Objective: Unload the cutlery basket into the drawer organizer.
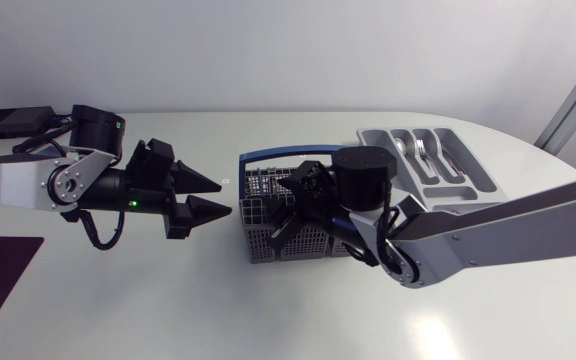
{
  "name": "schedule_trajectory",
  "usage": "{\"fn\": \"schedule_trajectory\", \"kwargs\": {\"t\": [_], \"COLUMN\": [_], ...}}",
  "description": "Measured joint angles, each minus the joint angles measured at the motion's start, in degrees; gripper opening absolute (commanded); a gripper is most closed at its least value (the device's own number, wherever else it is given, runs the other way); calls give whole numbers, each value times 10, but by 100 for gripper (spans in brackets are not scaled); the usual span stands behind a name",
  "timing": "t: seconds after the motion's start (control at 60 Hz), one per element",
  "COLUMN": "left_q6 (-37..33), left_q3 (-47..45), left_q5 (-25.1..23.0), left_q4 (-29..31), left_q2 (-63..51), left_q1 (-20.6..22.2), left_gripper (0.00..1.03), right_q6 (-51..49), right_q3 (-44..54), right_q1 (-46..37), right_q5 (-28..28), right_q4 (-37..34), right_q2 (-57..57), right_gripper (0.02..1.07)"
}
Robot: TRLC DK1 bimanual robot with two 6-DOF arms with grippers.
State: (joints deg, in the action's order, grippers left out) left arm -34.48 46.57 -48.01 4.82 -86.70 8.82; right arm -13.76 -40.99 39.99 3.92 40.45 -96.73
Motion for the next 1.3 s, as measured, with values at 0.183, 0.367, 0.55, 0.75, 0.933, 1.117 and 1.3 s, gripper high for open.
{"fn": "schedule_trajectory", "kwargs": {"t": [0.183,0.367,0.55,0.75,0.933,1.117,1.3], "left_q6": [0,0,0,0,0,0,0], "left_q3": [0,0,0,0,0,0,0], "left_q5": [0,0,0,0,0,0,0], "left_q4": [0,0,0,0,0,-4,-4], "left_q2": [-1,-4,-4,-4,-6,-11,-11], "left_q1": [0,0,0,0,-1,-1,-1], "left_gripper": [98,98,98,98,98,98,98], "right_q6": [3,4,5,5,5,5,5], "right_q3": [-15,-25,-26,-27,-38,-41,-41], "right_q1": [0,0,0,0,0,1,2], "right_q5": [4,4,4,4,6,6,10], "right_q4": [0,1,1,3,5,4,5], "right_q2": [-14,-24,-32,-34,-39,-47,-48], "right_gripper": [49,46,38,29,29,14,12]}}
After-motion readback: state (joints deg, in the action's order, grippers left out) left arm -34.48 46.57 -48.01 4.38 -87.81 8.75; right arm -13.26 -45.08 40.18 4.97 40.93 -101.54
